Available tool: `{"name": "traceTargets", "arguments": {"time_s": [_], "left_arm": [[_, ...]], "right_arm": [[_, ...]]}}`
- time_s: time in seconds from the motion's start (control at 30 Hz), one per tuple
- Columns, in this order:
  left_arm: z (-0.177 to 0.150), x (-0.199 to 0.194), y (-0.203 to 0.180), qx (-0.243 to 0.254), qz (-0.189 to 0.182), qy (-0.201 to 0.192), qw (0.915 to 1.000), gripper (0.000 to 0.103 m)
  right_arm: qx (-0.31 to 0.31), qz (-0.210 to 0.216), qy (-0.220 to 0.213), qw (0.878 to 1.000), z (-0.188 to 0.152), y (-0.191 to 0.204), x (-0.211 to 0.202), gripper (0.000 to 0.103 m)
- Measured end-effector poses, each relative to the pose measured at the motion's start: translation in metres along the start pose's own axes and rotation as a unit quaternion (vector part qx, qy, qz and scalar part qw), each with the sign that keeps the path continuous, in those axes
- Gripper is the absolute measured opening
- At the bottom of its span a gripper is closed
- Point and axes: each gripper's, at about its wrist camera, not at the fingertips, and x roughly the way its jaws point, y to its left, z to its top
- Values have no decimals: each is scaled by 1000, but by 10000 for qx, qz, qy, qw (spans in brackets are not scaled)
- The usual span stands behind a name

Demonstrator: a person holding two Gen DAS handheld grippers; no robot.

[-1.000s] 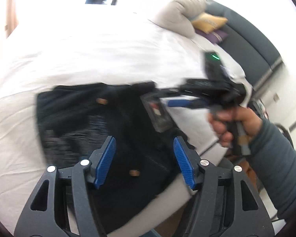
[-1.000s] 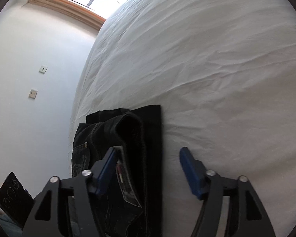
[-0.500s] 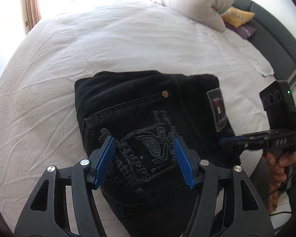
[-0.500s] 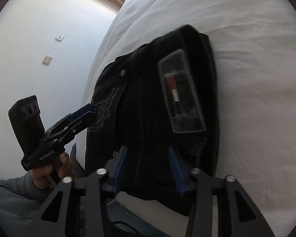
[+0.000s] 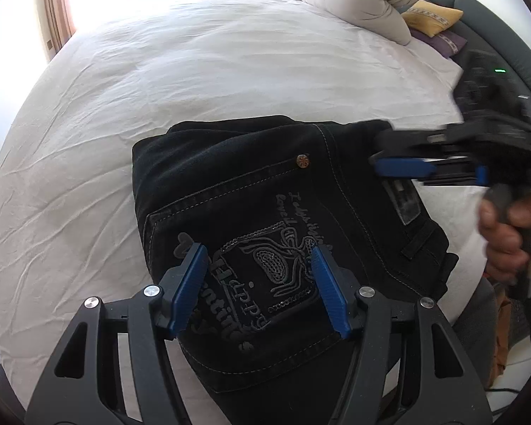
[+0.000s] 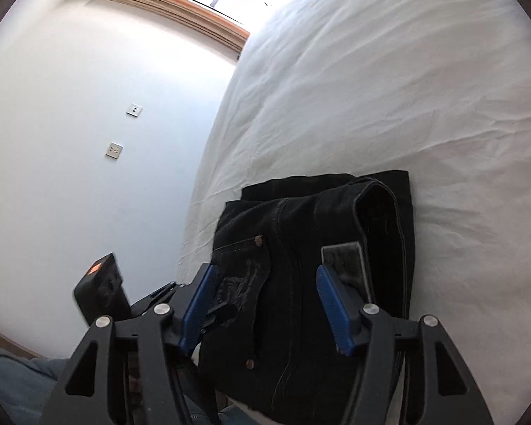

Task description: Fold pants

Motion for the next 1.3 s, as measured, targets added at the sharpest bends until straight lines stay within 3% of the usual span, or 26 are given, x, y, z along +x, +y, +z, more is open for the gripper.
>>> {"name": "traceTargets", "arguments": {"time_s": [0.03, 0.13, 0.23, 0.3, 0.37, 0.5, 0.67, 0.77, 0.87, 0.97, 1.07, 1.1, 1.17, 1.3], "left_arm": [[0, 0, -1, 12, 1, 4, 10000, 59], [1, 2, -2, 22, 19, 6, 10000, 60], [0, 1, -1, -27, -38, -15, 10000, 61], [0, -8, 3, -188, -200, -30, 9996, 61], [-3, -24, 13, -354, -247, -234, 9988, 61], [-12, -42, 46, -766, -103, -430, 9961, 75], [-22, -14, 73, -1340, -415, 200, 9899, 75], [-28, 4, 72, -1404, -763, 499, 9859, 75], [-30, 16, 73, -1480, -998, 659, 9817, 75], [-29, 24, 79, -1676, -1157, 738, 9763, 75], [-23, 28, 77, -1561, -1242, 754, 9770, 72], [-21, 29, 77, -1527, -1308, 766, 9766, 65], [-17, 34, 75, -1513, -1331, 806, 9762, 60], [-12, 36, 70, -1380, -1338, 813, 9780, 43]], "right_arm": [[135, -194, 71, 9997, 5, -10, 9, 61], [368, -67, -64, 9993, 9, -30, 15, 47], [419, -12, -236, 9988, 3, -34, 3, 45], [352, -195, -357, 9986, -1, -28, -7, 47], [318, -366, -541, 9974, -9, -25, -27, 65], [235, -579, -656, 9959, -27, -25, -62, 74], [407, -675, -270, 9965, -40, -42, -53, 76], [593, -750, -69, 9954, -39, -52, -31, 76], [589, -563, -25, 9967, -34, -49, -20, 76], [465, -575, 195, 9971, -29, -42, -9, 71], [411, -660, 290, 9966, -23, -38, -1, 64], [427, -673, 301, 9964, -22, -39, 0, 61], [428, -782, 324, 9955, -22, -40, 1, 45], [223, -1056, 345, 9936, -24, -32, 2, 38]]}}
